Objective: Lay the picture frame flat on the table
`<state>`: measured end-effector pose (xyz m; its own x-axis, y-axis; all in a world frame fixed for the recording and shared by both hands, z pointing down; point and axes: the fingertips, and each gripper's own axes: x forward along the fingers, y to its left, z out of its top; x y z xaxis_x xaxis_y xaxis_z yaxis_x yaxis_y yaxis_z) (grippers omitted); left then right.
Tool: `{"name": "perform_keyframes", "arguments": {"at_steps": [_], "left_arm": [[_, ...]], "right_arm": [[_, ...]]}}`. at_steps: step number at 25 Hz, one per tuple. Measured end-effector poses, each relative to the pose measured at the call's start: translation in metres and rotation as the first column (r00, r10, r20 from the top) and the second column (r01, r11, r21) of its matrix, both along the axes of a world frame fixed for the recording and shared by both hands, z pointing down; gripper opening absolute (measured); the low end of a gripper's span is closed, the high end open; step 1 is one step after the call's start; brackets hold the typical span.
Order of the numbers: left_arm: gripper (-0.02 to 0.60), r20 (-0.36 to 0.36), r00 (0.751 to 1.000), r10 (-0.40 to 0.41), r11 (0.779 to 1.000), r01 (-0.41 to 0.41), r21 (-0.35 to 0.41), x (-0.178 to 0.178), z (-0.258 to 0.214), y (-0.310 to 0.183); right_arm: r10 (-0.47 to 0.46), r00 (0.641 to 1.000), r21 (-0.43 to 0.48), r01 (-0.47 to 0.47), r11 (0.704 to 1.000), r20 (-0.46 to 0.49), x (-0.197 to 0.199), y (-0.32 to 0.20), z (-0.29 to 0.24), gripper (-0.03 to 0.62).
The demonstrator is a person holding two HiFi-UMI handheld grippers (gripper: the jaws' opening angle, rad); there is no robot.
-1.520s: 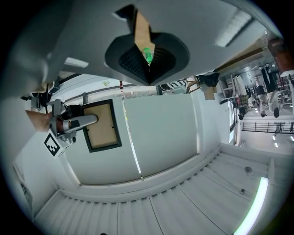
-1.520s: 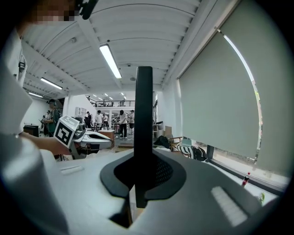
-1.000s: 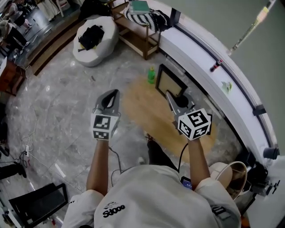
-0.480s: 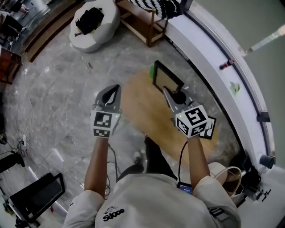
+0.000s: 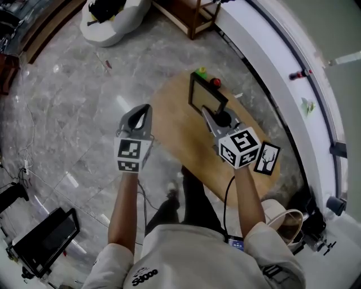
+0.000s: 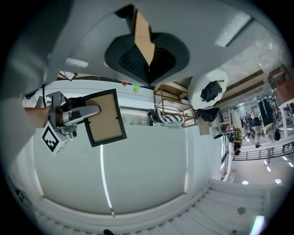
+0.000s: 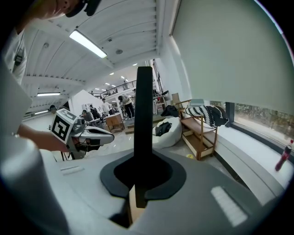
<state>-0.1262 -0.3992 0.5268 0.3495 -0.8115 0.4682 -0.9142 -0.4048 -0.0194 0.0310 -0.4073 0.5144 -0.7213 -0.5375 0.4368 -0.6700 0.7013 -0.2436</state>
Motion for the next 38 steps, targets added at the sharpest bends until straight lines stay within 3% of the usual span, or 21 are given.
{"name": "perform_keyframes", "arguments": {"at_steps": [10, 20, 38], "left_arm": [[0.011, -0.008, 1.000, -0.022, 0.994, 0.021, -0.105, -0.010, 0.103, -0.005], [0.011, -0.055, 0.996, -0.064, 0.982, 0.053, -0.181, -0.013, 0.188, -0.005], [0.011, -0.117, 0.987, -0.108, 0.962, 0.075, -0.263, -0.010, 0.289, -0.022]], "right_arm": [[-0.034, 0.999, -0.131, 0.030, 0.991, -0.028, -0.016, -0.012, 0.117, 0.014], [-0.073, 0.997, -0.285, 0.061, 0.957, -0.033, -0.033, -0.002, 0.214, 0.014], [-0.040, 0.999, -0.524, 0.040, 0.851, 0.010, -0.038, -0.009, 0.340, 0.014]]}}
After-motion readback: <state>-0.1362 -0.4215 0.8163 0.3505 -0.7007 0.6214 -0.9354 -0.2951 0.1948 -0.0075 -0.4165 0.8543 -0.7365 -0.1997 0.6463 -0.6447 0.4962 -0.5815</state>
